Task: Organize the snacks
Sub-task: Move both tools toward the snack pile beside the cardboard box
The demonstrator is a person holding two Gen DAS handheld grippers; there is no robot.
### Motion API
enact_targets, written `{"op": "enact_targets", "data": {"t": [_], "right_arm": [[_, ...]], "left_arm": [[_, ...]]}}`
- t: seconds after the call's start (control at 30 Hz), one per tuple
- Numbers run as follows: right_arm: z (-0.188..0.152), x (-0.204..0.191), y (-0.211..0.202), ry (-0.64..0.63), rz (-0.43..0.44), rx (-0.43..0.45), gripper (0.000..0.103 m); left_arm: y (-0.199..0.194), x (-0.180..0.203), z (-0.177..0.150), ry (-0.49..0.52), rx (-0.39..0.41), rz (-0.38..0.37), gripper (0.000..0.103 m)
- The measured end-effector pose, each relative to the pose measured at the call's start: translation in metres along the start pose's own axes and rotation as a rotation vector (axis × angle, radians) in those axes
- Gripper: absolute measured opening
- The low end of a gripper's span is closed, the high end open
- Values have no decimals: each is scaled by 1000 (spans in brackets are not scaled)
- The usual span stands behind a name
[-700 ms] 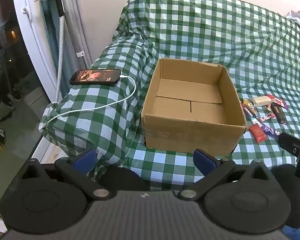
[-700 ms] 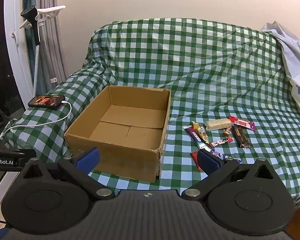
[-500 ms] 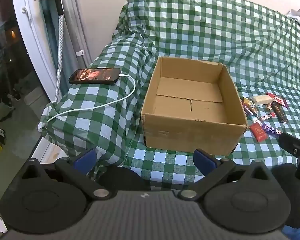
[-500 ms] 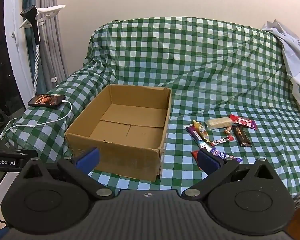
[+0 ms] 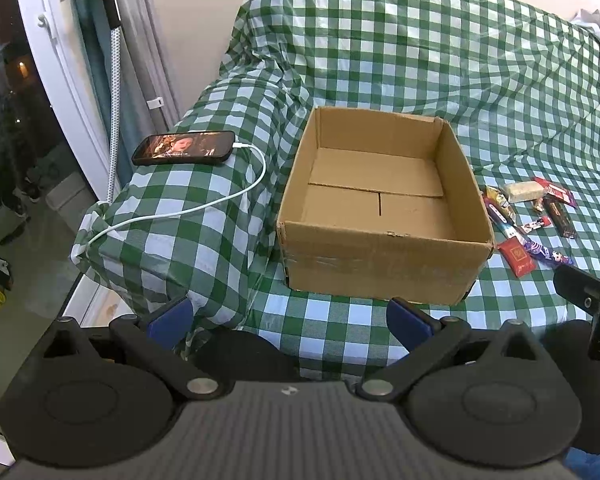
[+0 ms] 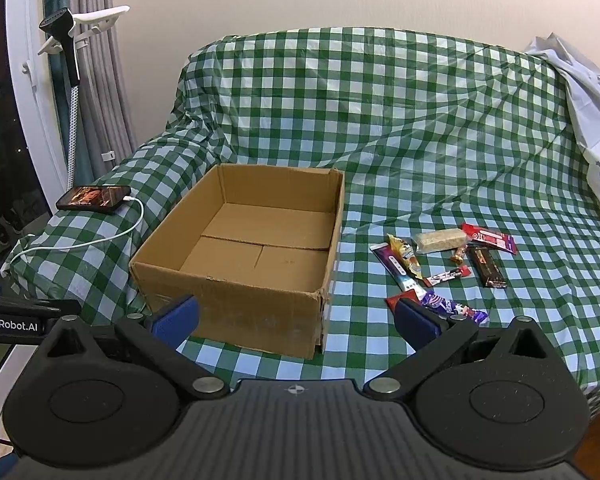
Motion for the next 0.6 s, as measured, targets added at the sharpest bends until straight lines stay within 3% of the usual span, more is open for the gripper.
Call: {"op": "enact_targets", "data": {"t": [0.6], "right_arm": [[-4, 1, 4, 41, 28, -10, 103]], "left_arm": [[4, 4, -2, 10, -21, 3, 103]]}}
Point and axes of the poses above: each gripper's, at about its wrist camera, not at the fingertips, and y roughly the way its jaws point, x to its right, z to its top, the point moved 9 cm from there along y, roughly the way its jaws point, and after that the axes turned 4 degrees about -x, right-handed, at the moved point
